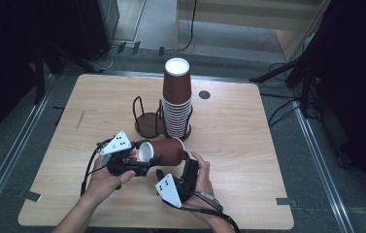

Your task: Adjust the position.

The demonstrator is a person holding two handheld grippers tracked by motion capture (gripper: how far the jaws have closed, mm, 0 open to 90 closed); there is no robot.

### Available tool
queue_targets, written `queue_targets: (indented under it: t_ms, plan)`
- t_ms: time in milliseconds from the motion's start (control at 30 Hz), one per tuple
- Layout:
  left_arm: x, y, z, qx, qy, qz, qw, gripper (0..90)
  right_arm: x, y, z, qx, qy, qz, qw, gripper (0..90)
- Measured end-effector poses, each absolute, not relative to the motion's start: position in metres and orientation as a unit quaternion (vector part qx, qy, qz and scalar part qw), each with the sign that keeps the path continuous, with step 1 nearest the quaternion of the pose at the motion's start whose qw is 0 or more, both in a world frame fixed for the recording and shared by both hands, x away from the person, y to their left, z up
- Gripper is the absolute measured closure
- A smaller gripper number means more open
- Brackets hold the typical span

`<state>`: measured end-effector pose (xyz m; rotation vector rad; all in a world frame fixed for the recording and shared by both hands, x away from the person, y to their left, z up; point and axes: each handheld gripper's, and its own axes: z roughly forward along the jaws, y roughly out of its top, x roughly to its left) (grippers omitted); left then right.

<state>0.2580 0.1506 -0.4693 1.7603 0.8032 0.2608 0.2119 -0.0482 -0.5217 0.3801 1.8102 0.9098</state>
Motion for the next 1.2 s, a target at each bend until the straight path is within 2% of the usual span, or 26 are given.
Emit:
queue_targets:
  t_ms: [433,533,967,1200]
  plan:
    - [0.258,0.162,-0.465,0.704,0.359,0.147,0.595,24.3,0.214,-0.056,-0.51,0.216,0.734,0.409,0.496,0.0]
    - [0.256,0.162,-0.465,0.69,0.348,0.152,0.616,24.3,0.218,-0.06,-0.507,0.246,0.727,0.422,0.482,0.0]
    - [0.253,0.162,-0.467,0.66,0.348,0.183,0.64,24.2,0.23,-0.079,-0.495,0.361,0.679,0.466,0.437,0.4]
    - [0.254,0.161,-0.469,0.651,0.345,0.191,0.649,24.2,0.234,-0.087,-0.493,0.403,0.673,0.484,0.388,4.6]
